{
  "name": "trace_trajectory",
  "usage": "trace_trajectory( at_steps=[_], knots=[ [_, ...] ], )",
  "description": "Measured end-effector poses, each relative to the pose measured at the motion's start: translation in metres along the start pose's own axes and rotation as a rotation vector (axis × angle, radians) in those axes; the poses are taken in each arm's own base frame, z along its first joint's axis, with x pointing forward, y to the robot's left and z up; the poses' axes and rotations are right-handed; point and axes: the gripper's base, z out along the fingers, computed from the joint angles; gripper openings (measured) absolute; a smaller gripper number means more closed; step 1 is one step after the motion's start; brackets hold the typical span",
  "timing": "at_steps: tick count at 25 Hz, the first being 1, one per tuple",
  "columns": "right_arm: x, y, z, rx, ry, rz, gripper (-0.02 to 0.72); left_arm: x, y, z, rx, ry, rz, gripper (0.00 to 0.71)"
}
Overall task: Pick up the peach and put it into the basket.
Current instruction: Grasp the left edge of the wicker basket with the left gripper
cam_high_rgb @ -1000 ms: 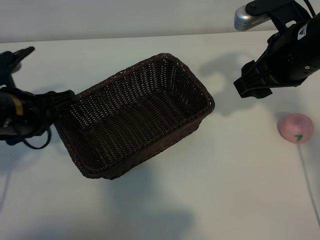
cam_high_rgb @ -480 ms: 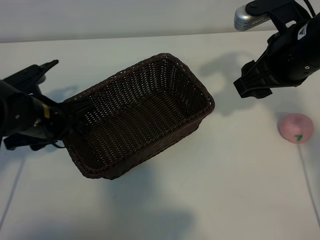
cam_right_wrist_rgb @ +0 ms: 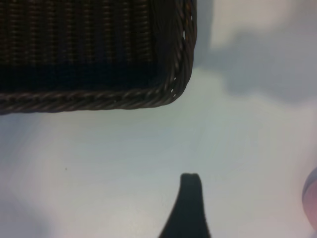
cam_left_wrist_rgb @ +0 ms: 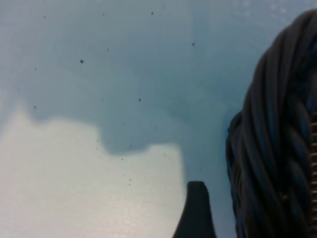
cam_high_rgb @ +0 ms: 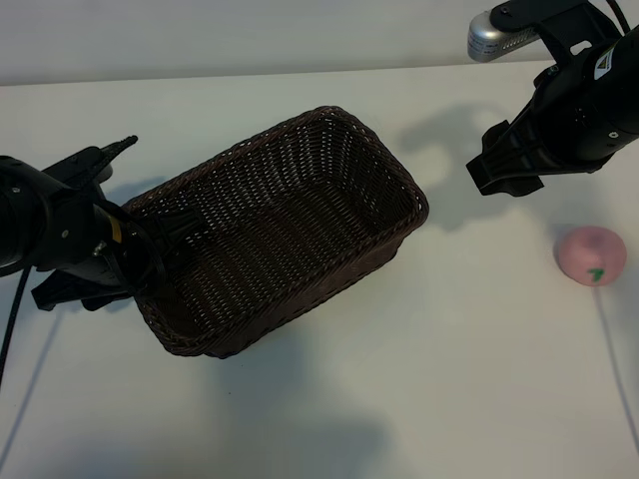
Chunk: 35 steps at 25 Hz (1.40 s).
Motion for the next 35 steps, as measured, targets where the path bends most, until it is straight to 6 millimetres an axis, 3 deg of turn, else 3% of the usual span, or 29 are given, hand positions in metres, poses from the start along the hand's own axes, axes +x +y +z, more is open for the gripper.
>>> trace_trajectory(
  at_steps=[20,29,35],
  knots=[
    [0.001,0.0,0.0,-0.001,0.006,0.0,0.595,0.001,0.0,0.0,0.004,0.006,-0.018,0.588],
    [0.001,0.0,0.0,-0.002,0.016,0.0,0.595,0.001,0.0,0.001,0.004,0.013,-0.019,0.521],
    [0.002,0.0,0.0,-0.003,0.019,0.001,0.595,0.007,0.0,0.014,-0.011,0.076,-0.025,0.457]
  ],
)
